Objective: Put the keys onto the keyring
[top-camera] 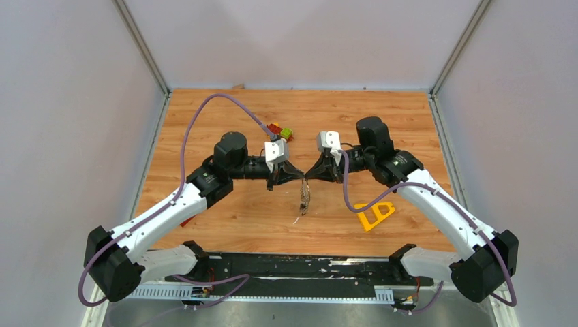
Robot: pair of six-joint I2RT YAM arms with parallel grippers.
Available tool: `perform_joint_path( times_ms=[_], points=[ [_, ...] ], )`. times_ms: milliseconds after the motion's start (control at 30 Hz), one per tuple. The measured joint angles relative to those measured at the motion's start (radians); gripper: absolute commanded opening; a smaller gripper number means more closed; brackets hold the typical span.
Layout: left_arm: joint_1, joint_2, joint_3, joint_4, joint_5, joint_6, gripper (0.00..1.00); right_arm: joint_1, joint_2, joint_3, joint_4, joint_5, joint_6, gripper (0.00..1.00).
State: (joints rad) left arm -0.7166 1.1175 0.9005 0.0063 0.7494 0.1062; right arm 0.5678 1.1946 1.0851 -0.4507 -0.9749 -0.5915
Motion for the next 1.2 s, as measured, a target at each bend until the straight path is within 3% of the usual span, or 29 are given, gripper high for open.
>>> perform_joint_path(
  times_ms=[100, 167, 267, 467, 733, 967, 1200],
  points=[
    [0.0, 0.0, -0.005, 0.006, 0.0, 0.0, 0.0, 0.0, 0.0, -0.004, 0.005, 0.005, 0.0, 0.0],
    [0.0, 0.0, -0.007, 0.006, -0.001, 0.001, 0.1, 0.0, -0.001, -0.008, 0.007, 0.008, 0.0, 0.0],
    [0.007, -0.005, -0.011, 0.006, 0.002, 0.011, 0.31, -0.003, -0.003, -0.013, 0.017, 0.009, -0.001, 0.0],
    [0.045, -0.049, -0.006, -0.03, 0.032, 0.084, 0.58, -0.019, -0.019, -0.04, 0.024, 0.017, -0.008, 0.0],
    [0.068, -0.074, 0.025, -0.155, 0.026, 0.231, 0.62, -0.022, -0.021, -0.05, 0.022, 0.011, -0.032, 0.0],
    [0.084, -0.074, 0.023, -0.174, 0.005, 0.263, 0.62, -0.026, -0.027, -0.052, 0.021, -0.008, -0.046, 0.0],
    [0.086, -0.05, 0.034, -0.153, 0.068, 0.24, 0.52, -0.028, -0.027, -0.052, 0.022, -0.029, -0.038, 0.0]
  ],
)
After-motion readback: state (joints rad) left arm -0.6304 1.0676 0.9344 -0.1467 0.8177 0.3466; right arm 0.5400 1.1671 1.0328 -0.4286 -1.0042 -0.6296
